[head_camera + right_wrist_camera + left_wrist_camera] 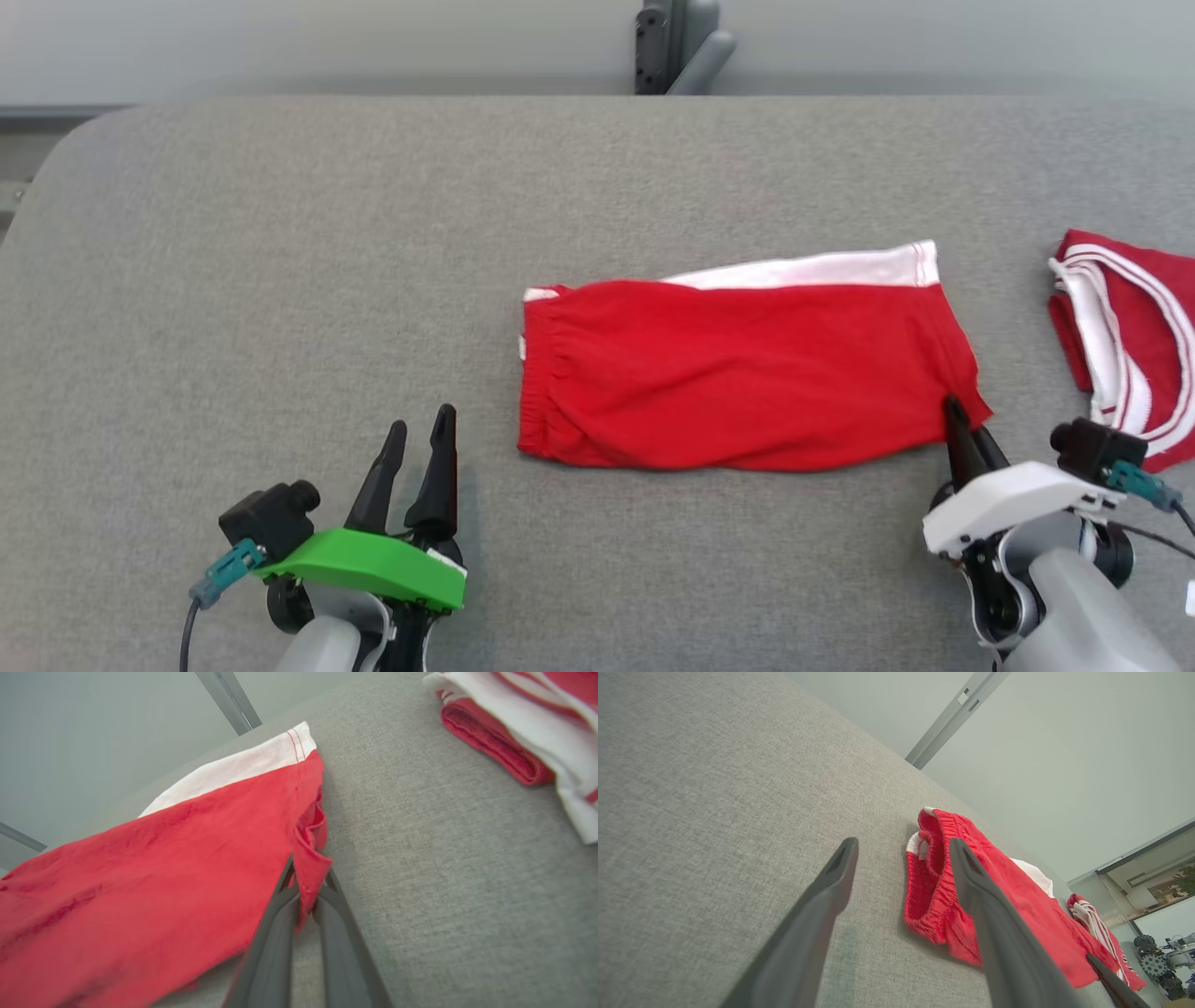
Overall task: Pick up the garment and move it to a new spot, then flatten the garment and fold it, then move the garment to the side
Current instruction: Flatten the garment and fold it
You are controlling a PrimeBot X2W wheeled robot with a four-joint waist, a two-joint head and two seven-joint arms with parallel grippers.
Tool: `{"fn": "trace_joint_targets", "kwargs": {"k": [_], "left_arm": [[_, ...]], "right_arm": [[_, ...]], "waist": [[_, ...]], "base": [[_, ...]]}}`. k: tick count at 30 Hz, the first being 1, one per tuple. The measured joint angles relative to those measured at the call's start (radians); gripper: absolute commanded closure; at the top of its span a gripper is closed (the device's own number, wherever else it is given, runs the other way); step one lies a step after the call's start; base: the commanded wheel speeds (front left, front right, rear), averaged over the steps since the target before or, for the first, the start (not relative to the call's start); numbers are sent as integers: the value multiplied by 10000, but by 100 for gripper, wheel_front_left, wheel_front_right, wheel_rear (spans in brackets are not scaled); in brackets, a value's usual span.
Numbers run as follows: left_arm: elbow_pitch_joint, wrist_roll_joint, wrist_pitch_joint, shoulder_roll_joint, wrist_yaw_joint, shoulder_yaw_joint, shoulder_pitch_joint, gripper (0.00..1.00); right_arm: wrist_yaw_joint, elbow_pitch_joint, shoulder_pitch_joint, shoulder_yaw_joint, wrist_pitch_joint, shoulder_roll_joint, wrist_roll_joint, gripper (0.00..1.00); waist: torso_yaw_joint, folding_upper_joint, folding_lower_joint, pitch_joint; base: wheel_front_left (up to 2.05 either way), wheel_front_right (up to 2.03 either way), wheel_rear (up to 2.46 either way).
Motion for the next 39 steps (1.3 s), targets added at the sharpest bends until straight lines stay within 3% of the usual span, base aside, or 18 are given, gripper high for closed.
{"fn": "trace_joint_targets", "kwargs": {"k": [10,16,22,23,30,31,32,33,36,39], "left_arm": [[-6,-50,0,98,0,12,358,0],[-12,-12,0,161,0,-10,360,0],[25,-2,2,79,0,-132,350,0],[35,-2,2,33,0,-157,351,0],[77,-6,0,-19,0,-213,352,0],[81,-6,2,-31,0,-211,351,0],[86,-6,0,-38,0,-205,351,0],[92,-6,0,-44,0,-209,351,0],[100,0,0,-59,0,-115,356,0],[77,153,0,-35,0,219,369,0]], "right_arm": [[-8,-127,740,-543,-2,81,-380,100],[-8,-1212,261,-426,-2,94,-1145,100],[-10,-2543,-303,1467,-4,403,-1756,100],[-10,-2667,-392,2426,-2,477,-1845,100],[-10,-2082,-686,5051,12,899,-1639,100],[-10,-1862,-689,5273,13,953,-1561,78],[-10,-1674,-704,5473,13,989,-1507,16],[-10,-1551,-734,5647,13,1020,-1438,0],[-10,-1471,-905,5962,10,1141,-1210,0],[-8,-1893,-902,5659,10,1189,-1200,0]], "waist": [[-549,0,0,-634],[-400,0,0,-520],[-108,0,0,-453],[24,0,0,-454],[537,0,0,-478],[600,0,0,-478],[655,0,0,-480],[701,0,0,-481],[725,0,0,-483],[574,0,0,-495]], "base": [[0,0,0],[0,0,0],[0,0,0],[0,0,0],[0,0,0],[0,0,0],[0,0,0],[0,0,0],[0,0,0],[0,0,0]]}}
